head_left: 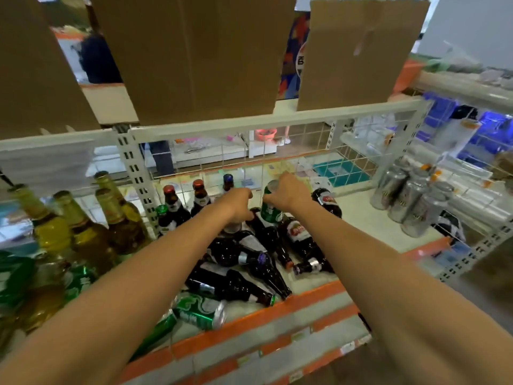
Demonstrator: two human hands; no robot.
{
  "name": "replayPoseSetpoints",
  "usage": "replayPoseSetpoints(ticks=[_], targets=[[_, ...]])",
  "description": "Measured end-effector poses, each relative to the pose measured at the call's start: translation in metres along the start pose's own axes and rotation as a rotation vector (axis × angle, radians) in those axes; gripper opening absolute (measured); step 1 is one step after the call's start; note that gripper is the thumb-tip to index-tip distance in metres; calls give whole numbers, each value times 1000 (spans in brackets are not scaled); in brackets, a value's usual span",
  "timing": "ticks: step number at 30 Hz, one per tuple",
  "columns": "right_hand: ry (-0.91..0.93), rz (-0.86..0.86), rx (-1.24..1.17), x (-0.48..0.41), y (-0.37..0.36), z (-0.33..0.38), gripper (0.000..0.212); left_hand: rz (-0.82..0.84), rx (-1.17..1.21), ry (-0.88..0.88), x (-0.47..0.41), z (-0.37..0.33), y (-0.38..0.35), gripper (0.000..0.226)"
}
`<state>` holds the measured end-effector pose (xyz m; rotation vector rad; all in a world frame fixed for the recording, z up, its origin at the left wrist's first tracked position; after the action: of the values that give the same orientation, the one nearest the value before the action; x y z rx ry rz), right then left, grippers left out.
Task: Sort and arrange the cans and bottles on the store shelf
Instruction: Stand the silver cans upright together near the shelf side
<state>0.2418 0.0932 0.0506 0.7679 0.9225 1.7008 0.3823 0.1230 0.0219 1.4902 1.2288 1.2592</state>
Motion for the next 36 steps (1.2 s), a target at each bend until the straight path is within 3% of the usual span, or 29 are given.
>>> replayPoseSetpoints(ticks=[5, 11, 24, 30, 36], targets=[[93, -27, -32, 57, 17, 60, 26, -74, 15, 57, 76, 24, 31, 55], [174, -30, -38, 119, 0, 129, 60, -156, 10, 187, 182, 71, 50, 57], [429, 169, -42, 193, -68, 247, 33, -223, 100, 399, 319, 155, 46, 53], [591, 235, -3, 195, -84, 329, 40, -278, 54, 594, 374, 214, 81, 67], [808, 287, -60, 204, -100, 413, 42, -347, 67, 799, 439, 267, 109, 64]])
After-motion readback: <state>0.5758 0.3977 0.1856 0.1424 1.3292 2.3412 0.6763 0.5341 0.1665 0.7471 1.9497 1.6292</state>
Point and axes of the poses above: each hand's wrist, its own x-axis away from the middle knuckle, its own y-axis out of the back of the hand, z = x × y, the point moved 3 cm from there along -x, towards the middle knuckle, and after that the axes turned 9 degrees about -x, right-handed, at the moved point
